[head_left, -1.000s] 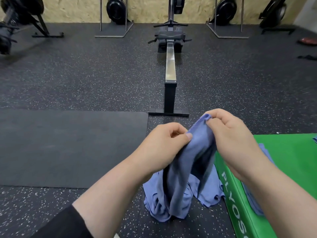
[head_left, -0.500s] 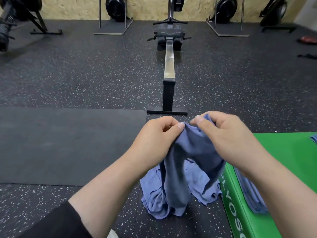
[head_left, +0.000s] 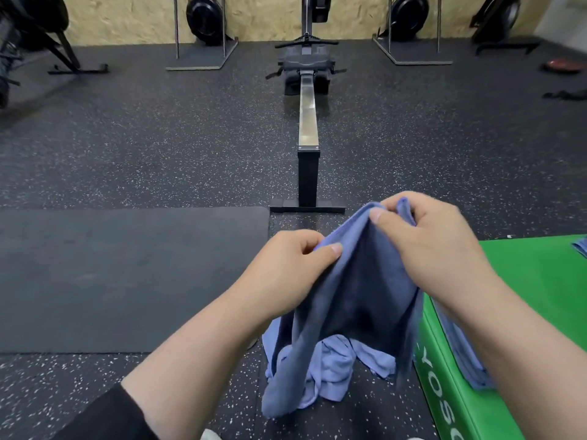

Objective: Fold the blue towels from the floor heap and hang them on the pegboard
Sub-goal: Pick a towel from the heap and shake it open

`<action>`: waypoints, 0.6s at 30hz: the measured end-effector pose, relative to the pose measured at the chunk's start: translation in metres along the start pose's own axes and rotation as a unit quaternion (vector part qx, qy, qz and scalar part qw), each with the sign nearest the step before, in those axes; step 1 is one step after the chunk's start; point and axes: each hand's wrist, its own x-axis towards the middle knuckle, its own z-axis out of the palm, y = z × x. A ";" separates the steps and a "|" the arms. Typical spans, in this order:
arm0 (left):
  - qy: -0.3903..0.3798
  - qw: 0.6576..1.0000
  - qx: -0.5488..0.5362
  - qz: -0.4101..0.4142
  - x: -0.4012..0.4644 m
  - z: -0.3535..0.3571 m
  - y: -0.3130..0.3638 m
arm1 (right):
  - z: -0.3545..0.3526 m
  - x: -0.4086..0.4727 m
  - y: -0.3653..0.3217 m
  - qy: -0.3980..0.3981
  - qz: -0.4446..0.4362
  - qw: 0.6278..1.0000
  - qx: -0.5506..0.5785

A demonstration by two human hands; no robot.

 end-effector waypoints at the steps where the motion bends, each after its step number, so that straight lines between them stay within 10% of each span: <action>1: -0.004 1.000 0.013 -0.010 0.000 0.000 -0.001 | -0.002 0.002 0.001 0.027 0.011 0.999 0.017; 6: 0.021 0.999 0.027 -0.013 0.000 -0.004 -0.008 | -0.006 0.005 0.012 0.049 0.051 0.997 0.034; 18: 0.054 0.995 -0.031 0.081 -0.003 -0.005 0.002 | 0.008 -0.009 -0.006 -0.186 -0.040 0.981 -0.026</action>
